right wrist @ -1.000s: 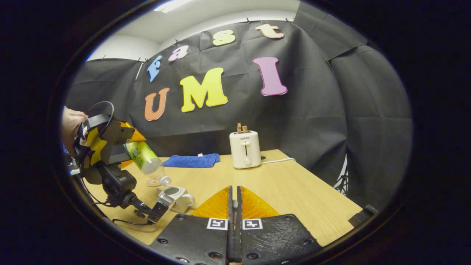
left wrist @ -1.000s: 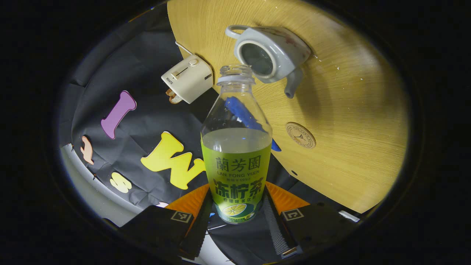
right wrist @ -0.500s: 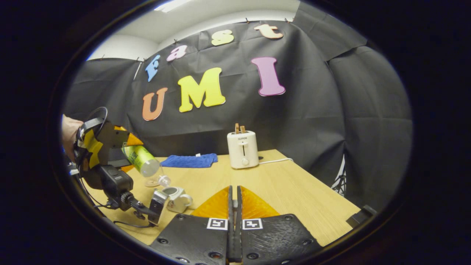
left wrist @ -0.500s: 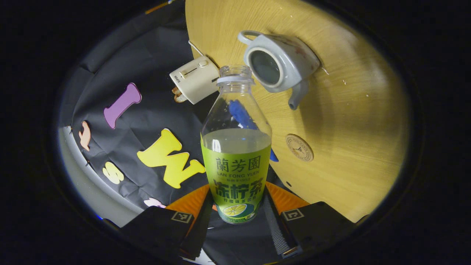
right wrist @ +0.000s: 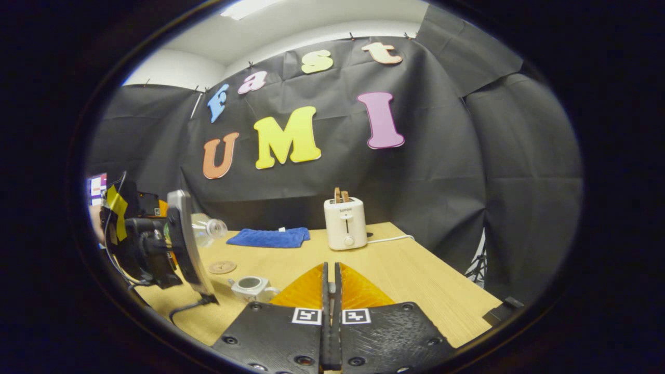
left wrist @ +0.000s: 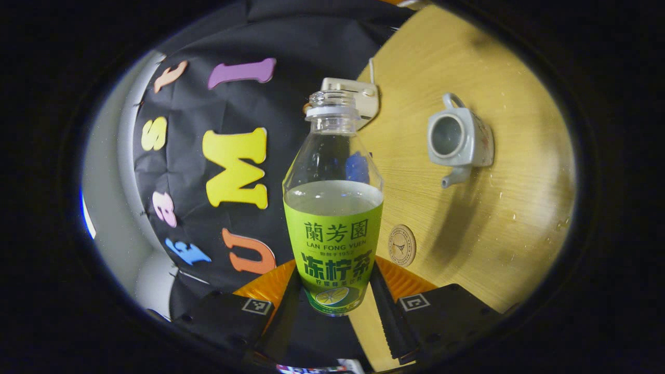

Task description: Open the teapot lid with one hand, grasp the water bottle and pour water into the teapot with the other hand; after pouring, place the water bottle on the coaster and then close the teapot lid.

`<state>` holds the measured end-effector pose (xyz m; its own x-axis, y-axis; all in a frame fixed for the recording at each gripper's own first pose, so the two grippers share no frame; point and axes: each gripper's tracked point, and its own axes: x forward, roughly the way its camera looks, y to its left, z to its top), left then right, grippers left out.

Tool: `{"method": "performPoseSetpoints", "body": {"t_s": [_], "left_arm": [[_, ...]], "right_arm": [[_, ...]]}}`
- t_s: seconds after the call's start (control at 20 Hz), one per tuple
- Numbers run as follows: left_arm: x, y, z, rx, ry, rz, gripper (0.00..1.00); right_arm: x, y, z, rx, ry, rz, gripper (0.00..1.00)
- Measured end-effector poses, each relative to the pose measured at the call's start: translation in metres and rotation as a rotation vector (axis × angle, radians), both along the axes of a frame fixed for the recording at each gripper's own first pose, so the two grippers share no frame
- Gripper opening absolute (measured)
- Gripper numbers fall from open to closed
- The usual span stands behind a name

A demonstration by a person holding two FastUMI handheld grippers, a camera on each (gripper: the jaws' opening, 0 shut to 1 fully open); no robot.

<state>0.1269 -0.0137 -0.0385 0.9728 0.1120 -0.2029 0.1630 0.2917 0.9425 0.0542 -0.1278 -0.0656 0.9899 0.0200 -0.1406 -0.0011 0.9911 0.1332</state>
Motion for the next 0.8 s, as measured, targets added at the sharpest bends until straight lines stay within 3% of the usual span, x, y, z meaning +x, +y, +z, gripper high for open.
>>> {"method": "performPoseSetpoints", "body": {"t_s": [0.2,0.6,0.8], "left_arm": [[-0.013,0.01,-0.016,-0.427,-0.002,0.086,0.74],[-0.022,0.011,-0.037,-0.988,0.038,0.157,0.75],[-0.007,0.019,-0.039,-1.097,0.037,0.181,0.75]], "right_arm": [[0.002,0.009,0.005,-0.009,-0.001,0.004,0.0],[-0.002,0.029,0.018,-0.029,-0.016,0.017,0.0],[-0.001,0.034,0.014,-0.035,-0.005,0.025,0.0]]}}
